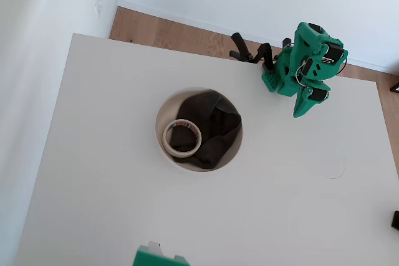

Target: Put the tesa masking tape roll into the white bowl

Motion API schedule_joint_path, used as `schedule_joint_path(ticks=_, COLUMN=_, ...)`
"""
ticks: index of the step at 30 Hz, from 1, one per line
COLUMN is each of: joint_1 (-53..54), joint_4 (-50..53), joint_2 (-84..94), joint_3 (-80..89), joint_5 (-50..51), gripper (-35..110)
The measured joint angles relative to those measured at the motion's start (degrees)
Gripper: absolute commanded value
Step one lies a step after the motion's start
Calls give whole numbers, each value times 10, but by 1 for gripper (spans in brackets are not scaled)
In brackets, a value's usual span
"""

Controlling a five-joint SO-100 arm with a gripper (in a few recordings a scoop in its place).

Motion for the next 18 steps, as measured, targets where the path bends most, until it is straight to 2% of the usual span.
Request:
schedule_joint_path(ticks=12, joint_1=7, joint_4=19, joint_2=62, joint_3=76, joint_5=0, gripper=-8)
schedule_joint_path(ticks=18, joint_1=-32, joint_4=19, joint_2=62, joint_3=91, joint_5=14, gripper=-8)
